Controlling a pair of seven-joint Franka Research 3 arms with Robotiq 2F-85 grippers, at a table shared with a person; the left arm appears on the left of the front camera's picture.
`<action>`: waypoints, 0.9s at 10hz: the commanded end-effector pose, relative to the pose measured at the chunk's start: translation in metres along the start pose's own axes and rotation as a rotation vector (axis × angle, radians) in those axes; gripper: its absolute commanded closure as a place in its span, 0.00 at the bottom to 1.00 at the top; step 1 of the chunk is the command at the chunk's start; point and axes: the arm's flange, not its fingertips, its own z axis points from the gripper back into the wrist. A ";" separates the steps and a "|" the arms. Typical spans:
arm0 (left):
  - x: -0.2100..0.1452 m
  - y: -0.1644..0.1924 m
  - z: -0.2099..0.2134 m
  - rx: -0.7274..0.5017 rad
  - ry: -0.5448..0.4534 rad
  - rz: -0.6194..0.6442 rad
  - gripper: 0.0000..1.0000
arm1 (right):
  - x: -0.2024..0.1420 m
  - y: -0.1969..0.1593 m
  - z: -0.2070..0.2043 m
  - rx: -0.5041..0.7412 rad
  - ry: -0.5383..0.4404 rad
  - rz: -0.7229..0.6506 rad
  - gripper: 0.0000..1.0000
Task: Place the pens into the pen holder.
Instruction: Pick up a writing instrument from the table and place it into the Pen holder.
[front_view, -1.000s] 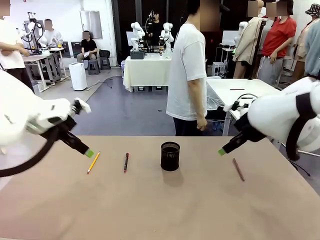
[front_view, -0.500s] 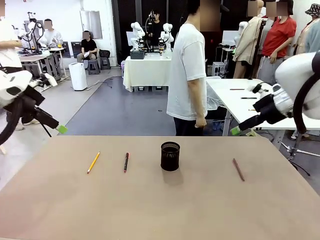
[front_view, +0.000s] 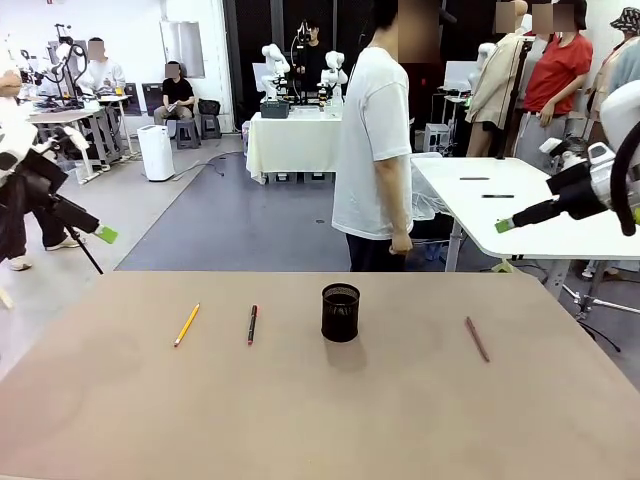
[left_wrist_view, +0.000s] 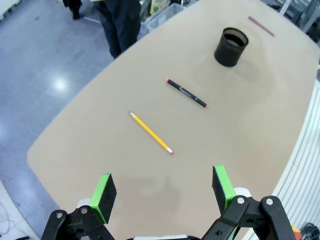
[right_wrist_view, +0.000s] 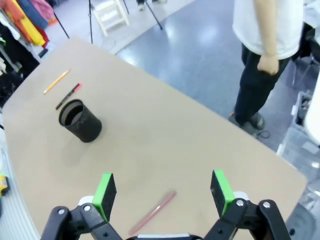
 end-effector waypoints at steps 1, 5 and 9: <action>0.001 0.013 -0.002 -0.016 0.000 -0.039 0.00 | 0.007 -0.009 0.011 0.017 -0.098 0.022 0.00; -0.009 0.019 -0.017 -0.009 -0.017 -0.058 0.00 | 0.041 0.003 0.068 -0.033 -0.156 0.087 0.00; -0.007 0.022 -0.018 0.055 -0.080 -0.040 0.00 | 0.043 0.019 0.081 -0.069 -0.150 0.165 0.00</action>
